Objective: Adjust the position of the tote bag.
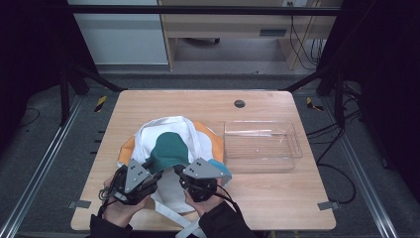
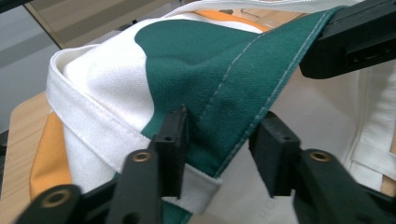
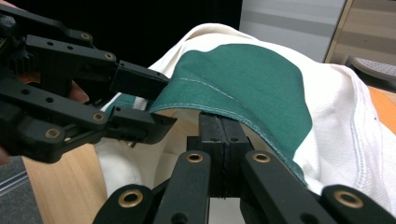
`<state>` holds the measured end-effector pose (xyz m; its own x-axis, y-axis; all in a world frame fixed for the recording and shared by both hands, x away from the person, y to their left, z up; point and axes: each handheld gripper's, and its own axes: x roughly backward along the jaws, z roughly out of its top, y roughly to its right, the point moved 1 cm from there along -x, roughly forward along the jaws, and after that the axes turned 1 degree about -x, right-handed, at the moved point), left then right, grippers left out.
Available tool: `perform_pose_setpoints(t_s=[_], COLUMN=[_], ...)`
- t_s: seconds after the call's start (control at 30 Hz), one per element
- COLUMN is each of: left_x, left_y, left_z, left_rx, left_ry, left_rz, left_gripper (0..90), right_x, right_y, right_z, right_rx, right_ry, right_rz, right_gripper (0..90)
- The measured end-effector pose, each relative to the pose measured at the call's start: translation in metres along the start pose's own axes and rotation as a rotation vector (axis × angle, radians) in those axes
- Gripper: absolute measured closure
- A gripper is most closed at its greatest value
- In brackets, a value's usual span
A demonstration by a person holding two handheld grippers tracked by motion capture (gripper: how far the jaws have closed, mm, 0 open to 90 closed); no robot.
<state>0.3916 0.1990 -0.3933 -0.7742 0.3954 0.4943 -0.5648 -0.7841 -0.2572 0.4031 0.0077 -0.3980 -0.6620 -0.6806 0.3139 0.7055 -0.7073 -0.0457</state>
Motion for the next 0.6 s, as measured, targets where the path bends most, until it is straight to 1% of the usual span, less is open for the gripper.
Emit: perform_pose_setpoints(t_s=[0.1, 0.2, 0.23, 0.3, 0.43, 0.53, 0.6], left_x=[-0.001, -0.002, -0.003, -0.003, -0.002, -0.001, 0.0], left_y=[-0.001, -0.005, -0.006, -0.007, -0.009, -0.01, -0.01], left_z=[-0.002, -0.004, -0.005, -0.006, -0.007, -0.007, -0.007], left_rx=[0.016, 0.044, 0.061, 0.064, 0.081, 0.094, 0.1], left_ry=[-0.002, -0.005, -0.001, 0.001, 0.011, 0.025, 0.032], left_rz=[-0.008, -0.034, -0.048, -0.049, -0.051, -0.059, -0.061], left_gripper=[68.3, 78.1, 80.7, 85.0, 87.4, 87.7, 87.8], right_x=[0.0, -0.001, -0.001, -0.002, 0.0, 0.003, 0.005], right_y=[-0.001, -0.001, -0.001, -0.001, -0.002, -0.001, -0.001], right_z=[0.001, -0.001, -0.002, -0.004, -0.009, -0.013, -0.021], right_rx=[0.005, 0.006, 0.008, 0.01, 0.031, 0.038, 0.05], right_ry=[-0.009, -0.02, -0.022, -0.035, -0.053, -0.073, -0.105], right_rz=[0.007, 0.016, 0.019, 0.03, 0.041, 0.051, 0.058], right_gripper=[90.0, 90.0, 90.0, 90.0, 90.0, 87.0, 87.8])
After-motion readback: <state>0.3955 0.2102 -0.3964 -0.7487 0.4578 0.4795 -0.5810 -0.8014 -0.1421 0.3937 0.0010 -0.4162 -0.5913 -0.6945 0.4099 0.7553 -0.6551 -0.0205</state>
